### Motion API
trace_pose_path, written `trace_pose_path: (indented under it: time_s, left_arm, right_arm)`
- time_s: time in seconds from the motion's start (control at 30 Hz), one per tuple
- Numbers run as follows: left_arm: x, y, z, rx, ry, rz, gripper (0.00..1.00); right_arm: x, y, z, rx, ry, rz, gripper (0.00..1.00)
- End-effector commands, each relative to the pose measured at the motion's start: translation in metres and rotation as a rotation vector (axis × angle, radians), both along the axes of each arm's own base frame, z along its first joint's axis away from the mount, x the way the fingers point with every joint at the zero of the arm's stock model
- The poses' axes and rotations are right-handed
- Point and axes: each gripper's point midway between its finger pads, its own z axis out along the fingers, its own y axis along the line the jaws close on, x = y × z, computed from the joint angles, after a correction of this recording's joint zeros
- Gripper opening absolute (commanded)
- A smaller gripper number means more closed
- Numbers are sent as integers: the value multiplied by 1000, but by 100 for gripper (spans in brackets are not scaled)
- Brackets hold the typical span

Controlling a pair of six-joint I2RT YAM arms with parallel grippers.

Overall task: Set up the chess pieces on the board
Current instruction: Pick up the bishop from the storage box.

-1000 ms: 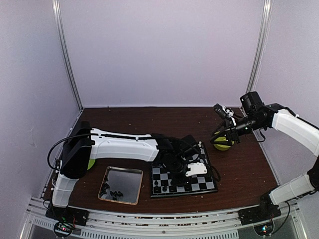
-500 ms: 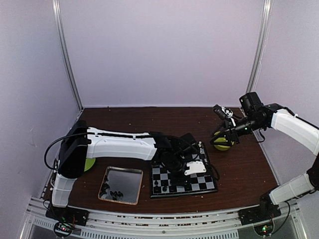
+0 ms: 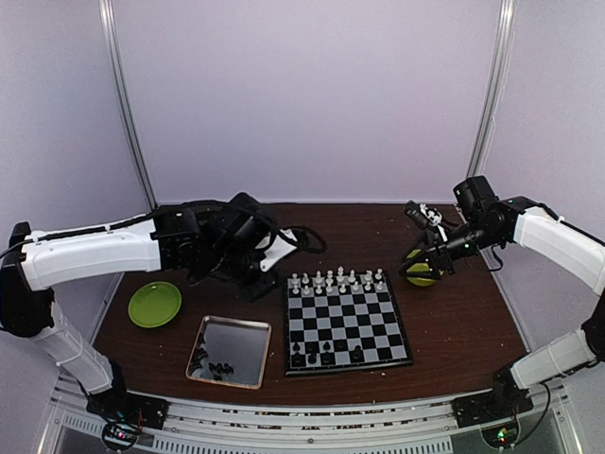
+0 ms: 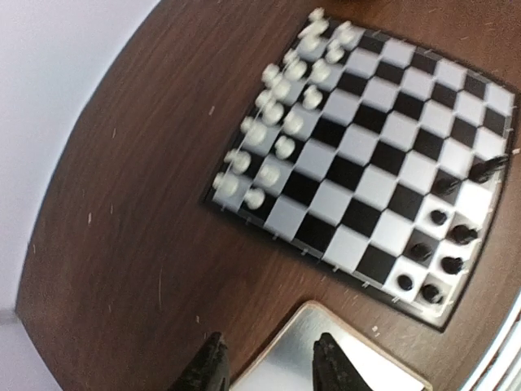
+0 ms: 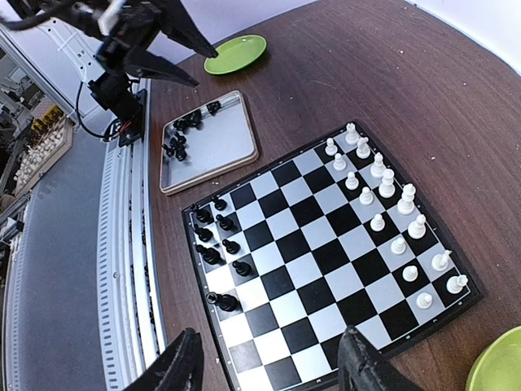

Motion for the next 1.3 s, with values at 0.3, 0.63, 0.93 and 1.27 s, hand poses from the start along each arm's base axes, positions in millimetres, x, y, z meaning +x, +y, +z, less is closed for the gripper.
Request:
trace_pose_path:
  time_s: [0.3,0.63,0.93,1.27]
  left_arm:
    - [-95,75,-95,96,479,-11,31]
    - [-96,97,-124,331,511,118,27]
    - [-105,99,-135,368,539,144,26]
    - [-115,100,-147,431,577,119,18]
  right_arm:
    - [8,-5,-7,-48,-19,-16,56]
    - [8,-4,-9,-45,-4,-13,56]
    - [8,-3,-12,-47,16,-4,56]
    - [8,-3,-12,-50,9,-4,56]
